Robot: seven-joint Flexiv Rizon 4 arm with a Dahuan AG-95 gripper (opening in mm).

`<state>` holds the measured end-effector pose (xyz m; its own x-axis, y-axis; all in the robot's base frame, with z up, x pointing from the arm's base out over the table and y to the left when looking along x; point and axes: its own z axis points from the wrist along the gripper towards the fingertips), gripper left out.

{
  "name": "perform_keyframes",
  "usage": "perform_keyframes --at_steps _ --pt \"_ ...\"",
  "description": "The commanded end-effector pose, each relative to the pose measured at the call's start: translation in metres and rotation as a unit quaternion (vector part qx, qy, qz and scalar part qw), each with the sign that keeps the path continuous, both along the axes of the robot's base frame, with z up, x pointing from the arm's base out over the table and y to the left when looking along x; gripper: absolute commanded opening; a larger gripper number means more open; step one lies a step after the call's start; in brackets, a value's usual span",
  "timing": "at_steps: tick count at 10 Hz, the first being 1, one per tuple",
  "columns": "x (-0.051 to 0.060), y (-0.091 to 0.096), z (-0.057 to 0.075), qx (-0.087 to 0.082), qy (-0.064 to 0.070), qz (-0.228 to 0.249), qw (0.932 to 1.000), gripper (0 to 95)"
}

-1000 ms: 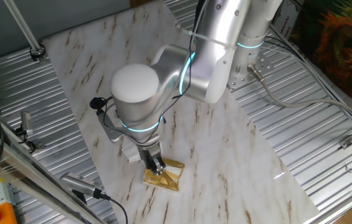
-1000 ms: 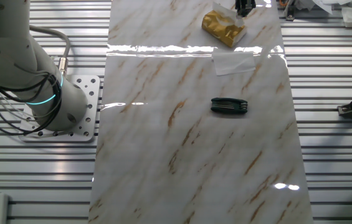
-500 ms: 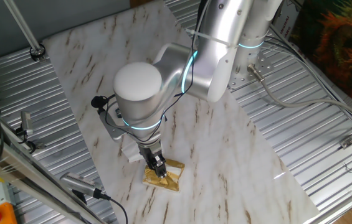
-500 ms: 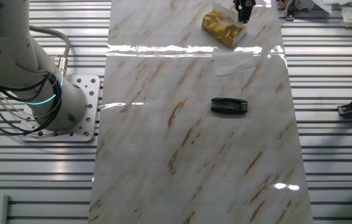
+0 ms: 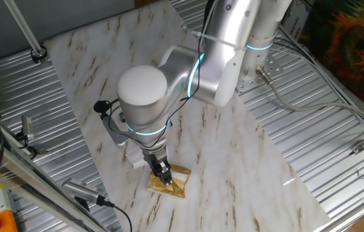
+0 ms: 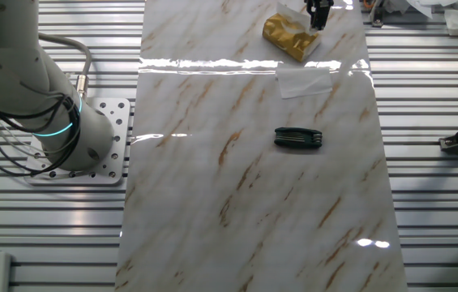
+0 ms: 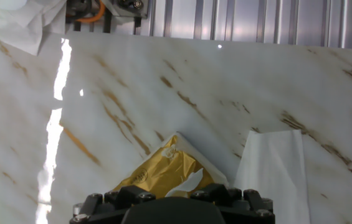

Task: Pull out a napkin

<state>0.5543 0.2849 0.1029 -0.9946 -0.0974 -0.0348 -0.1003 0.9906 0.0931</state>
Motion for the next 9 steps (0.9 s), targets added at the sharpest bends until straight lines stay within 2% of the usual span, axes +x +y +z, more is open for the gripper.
perform_keyframes --at_steps 1,2,7,8,9 --pt "0.0016 0.0020 -0.0015 -0.001 -0.002 -0.003 1.0000 76.0" --pt "0.0022 0.0030 -0.0021 -0.002 -0.002 -0.007 1.0000 57.0" --pt "0.0055 0.0093 -0.0055 -0.001 -0.010 -0.012 0.9999 57.0" --pt "0.0059 0.0101 -0.0059 -0.002 -0.010 -0.016 0.9998 19.0" --pt "0.0059 0.0102 -0.0059 -0.003 -0.011 -0.017 0.9998 0.0"
